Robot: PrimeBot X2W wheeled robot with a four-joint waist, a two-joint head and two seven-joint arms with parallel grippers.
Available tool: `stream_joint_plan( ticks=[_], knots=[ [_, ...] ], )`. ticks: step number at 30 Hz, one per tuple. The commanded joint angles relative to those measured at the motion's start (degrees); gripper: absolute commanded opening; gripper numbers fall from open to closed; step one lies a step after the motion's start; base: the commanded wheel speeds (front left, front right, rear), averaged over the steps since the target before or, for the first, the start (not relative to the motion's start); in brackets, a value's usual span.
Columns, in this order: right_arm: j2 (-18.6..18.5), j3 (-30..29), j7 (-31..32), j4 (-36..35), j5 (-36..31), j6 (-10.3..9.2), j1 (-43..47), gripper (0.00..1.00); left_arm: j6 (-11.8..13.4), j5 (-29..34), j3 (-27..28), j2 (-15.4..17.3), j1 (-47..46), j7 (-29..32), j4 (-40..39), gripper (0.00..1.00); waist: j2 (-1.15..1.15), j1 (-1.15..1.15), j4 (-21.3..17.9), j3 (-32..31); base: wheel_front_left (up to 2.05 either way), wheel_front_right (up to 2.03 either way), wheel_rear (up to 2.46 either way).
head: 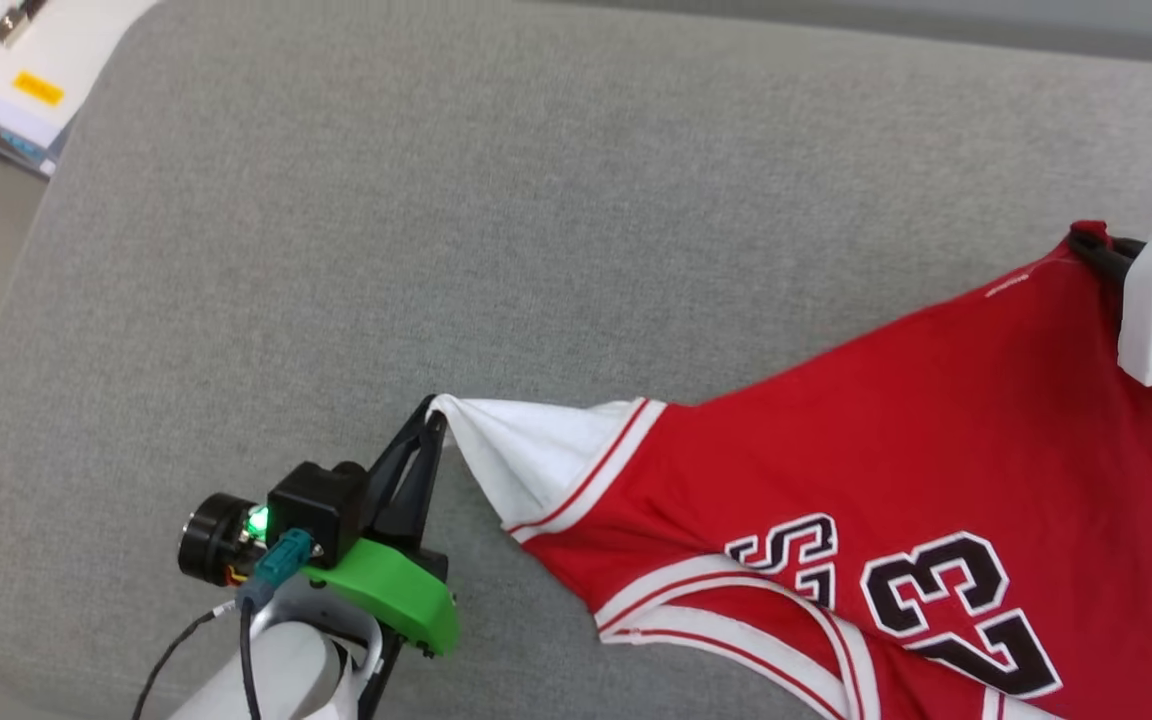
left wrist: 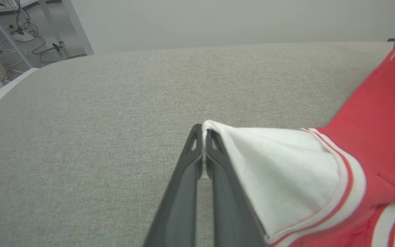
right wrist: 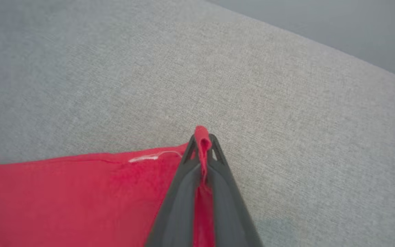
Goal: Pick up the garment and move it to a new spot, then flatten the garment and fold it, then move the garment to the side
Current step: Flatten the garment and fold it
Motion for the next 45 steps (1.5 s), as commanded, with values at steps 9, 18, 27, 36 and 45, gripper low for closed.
stream_joint_plan(
  ticks=[9, 18, 27, 36, 45],
  knots=[
    [-1.08, -2.28, -8.9, -7.69, 0.92, -0.03, 2.22, 0.0, -0.53, 1.1, 3.75, 4.52, -9.14, 2.94, -5.13, 0.0, 0.0, 0.0, -6.35, -9.08, 0.0, 0.0, 0.0],
    [0.06, -10.56, -8.28, -14.12, -3.47, -0.03, -7.8, 0.0, -6.28, 3.06, 7.3, 6.06, -34.47, 9.64, -6.94, 0.0, 0.0, 0.0, -7.9, -0.98, 0.0, 0.0, 0.0],
    [1.82, -13.8, -4.36, -11.28, -7.55, -0.03, -27.99, 0.0, -12.37, 5.81, 8.46, 3.94, -61.05, 13.73, 1.07, 0.0, 0.0, 0.0, -8.72, 8.95, 0.0, 0.0, 0.0],
    [5.74, -12.53, -11.05, 1.99, -14.75, -0.03, -53.19, 0.0, -17.13, 8.73, 7.72, 1.7, -86.93, 14.64, 13.7, 0.0, 0.0, 0.0, -8.54, 14.91, 0.0, 0.0, 0.0],
    [7.08, -4.53, -16.2, 11.53, -14.6, -0.03, -59.87, 0.0, -18.08, 7.56, 6.55, 1.43, -90.87, 10.56, 24.87, 0.0, 0.0, 0.0, -8.5, 16.46, 0.0, 0.0, 0.0]
  ],
)
